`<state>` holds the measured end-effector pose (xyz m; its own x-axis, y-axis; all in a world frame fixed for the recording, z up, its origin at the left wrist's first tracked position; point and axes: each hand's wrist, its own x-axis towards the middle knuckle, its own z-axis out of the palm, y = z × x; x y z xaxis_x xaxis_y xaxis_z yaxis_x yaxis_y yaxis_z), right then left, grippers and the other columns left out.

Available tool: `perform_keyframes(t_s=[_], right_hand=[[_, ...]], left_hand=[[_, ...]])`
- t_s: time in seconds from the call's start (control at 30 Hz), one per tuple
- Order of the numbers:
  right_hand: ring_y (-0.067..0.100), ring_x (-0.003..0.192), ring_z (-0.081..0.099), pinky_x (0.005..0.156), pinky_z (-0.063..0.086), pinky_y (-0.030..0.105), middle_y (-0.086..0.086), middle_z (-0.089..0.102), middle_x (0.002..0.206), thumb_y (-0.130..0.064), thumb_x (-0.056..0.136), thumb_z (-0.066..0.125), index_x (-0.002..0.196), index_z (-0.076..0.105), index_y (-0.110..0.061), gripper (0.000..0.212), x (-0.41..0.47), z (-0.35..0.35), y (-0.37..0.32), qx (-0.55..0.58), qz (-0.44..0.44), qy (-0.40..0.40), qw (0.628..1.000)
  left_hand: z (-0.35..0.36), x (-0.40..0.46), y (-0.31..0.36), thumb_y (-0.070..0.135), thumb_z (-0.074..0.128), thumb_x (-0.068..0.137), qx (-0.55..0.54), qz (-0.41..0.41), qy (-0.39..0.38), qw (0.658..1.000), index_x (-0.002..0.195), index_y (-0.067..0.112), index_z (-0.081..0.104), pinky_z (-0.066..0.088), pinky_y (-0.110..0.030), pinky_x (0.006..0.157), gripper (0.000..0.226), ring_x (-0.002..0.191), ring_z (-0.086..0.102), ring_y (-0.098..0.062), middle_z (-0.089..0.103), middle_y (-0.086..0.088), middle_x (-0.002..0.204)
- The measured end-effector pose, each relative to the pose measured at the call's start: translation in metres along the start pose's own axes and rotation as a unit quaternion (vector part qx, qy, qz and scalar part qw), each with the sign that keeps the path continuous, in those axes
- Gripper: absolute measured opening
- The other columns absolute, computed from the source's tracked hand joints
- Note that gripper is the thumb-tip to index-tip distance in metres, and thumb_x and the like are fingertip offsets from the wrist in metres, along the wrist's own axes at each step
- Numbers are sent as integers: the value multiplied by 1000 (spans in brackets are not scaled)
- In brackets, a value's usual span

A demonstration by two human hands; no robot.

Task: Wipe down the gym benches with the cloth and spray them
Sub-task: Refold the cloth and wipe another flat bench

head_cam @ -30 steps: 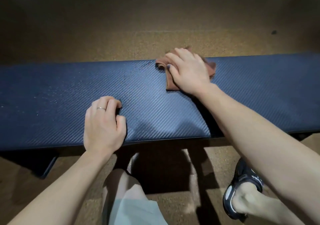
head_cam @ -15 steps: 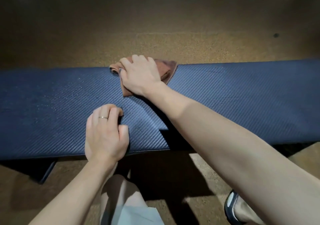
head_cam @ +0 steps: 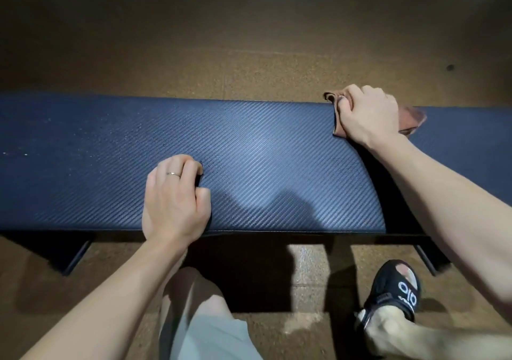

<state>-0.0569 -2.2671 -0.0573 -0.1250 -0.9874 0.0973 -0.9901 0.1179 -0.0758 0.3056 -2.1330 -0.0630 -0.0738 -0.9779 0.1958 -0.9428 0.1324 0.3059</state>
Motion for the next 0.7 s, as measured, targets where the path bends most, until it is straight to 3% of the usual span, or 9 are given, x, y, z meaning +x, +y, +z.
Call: perform_keyframes(t_s=[0.27,0.33,0.47,0.6,0.7], right_hand=[[31,117,56,99,36,49,11,64,120,-41,101,33,121,59,-24,37,-6,10,-180,54,-132,-16,990],[31,118,55,99,37,49,10,63,121,-42,101,34,125,57,-25,37,-5,10,-192,61,-156,-20,986],[29,114,55,93,40,46,4,62,116,-42,100,37,135,54,-29,41,-14,9,-129,95,-231,-4,968],[33,119,55,98,46,49,7,64,120,-38,95,38,132,57,-26,43,-24,3,-20,87,-121,33,988],[31,130,47,106,39,51,8,59,130,-38,99,39,136,56,-25,43,-41,4,8,72,-44,42,996]], left_hand=[[-1,1,-1,20,47,77,1,10,9,1000,97,11,56,39,-42,91,24,99,48,-25,56,-3,108],[-1,1,-2,20,47,78,7,14,2,1000,100,11,57,39,-42,92,26,101,48,-25,56,-3,110],[1,-1,-5,20,47,79,10,16,6,1000,103,11,57,39,-43,93,27,104,49,-26,56,-3,113],[1,-3,-5,20,46,82,11,12,11,1000,103,12,57,39,-43,94,25,104,49,-25,55,-2,114],[1,-3,-4,21,47,83,13,14,15,1000,104,13,57,40,-43,93,24,102,49,-25,55,-4,113]])
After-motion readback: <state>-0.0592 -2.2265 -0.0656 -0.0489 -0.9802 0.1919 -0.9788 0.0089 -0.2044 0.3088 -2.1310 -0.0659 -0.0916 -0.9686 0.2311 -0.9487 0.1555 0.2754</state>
